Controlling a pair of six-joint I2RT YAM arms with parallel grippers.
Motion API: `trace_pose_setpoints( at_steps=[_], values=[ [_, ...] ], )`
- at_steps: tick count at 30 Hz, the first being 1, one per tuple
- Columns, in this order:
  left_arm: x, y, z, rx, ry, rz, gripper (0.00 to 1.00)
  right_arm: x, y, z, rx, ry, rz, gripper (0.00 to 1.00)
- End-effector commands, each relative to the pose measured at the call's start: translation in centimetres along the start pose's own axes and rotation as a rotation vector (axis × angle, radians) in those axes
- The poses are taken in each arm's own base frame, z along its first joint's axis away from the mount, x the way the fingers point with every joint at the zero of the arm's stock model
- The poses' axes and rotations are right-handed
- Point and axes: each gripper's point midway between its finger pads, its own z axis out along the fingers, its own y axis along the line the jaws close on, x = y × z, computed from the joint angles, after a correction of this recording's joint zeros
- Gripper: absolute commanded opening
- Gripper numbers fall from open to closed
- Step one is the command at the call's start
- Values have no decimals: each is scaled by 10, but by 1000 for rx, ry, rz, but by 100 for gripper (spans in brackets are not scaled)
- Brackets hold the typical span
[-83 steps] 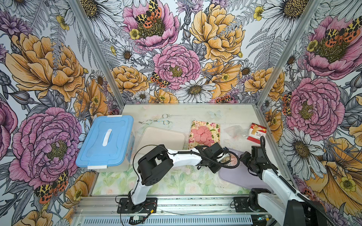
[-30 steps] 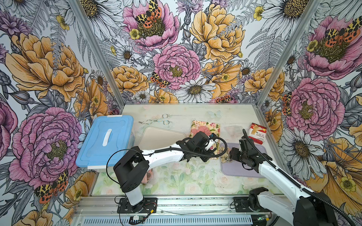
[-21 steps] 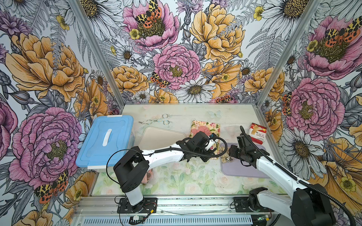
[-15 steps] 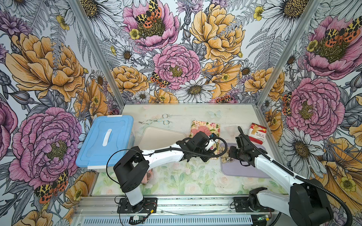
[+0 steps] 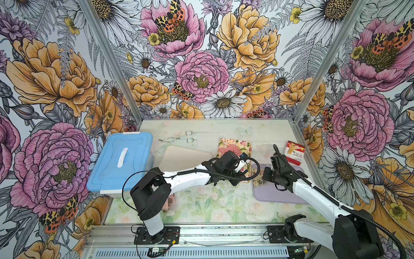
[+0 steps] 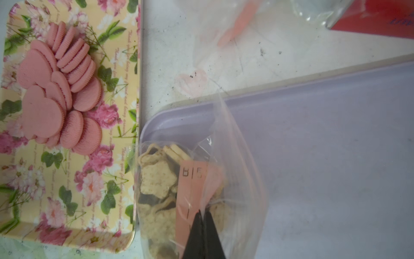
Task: Pour cookies out of the ziploc bag
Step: 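Pour the cookies out of the ziploc bag onto the tray.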
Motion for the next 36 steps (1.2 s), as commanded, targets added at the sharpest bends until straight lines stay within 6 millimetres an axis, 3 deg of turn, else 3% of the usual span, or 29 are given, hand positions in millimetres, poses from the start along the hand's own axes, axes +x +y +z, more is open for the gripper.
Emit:
trace_pose_setpoints(
  at_steps=[1,5,11,13,16,19,21,26,30,36],
  values=[
    [2,-7,9,23,3,42,36,-7,5,-13,-36,-63,5,0],
    [6,-22,22,47,14,109,36,-4,-6,-20,-16,-91,17,0],
    [2,-34,35,74,-45,169,36,7,-29,-14,49,-74,55,0],
    [5,-27,46,37,-39,233,36,3,-33,-16,62,-92,69,0],
    [-8,-12,52,-15,-40,296,37,-6,-42,-24,81,-143,111,0],
    [-16,-8,59,56,17,345,37,-9,-57,-26,112,-166,169,0],
    [-17,-11,62,101,69,443,37,-8,-58,-23,99,-146,179,0],
    [-22,9,65,99,140,615,37,-12,-57,-19,94,-124,183,0],
    [-14,3,72,155,154,723,37,-16,-55,-15,73,-119,189,0],
    [-12,-4,88,212,166,738,37,-24,-52,-18,56,-154,191,0]
  ],
)
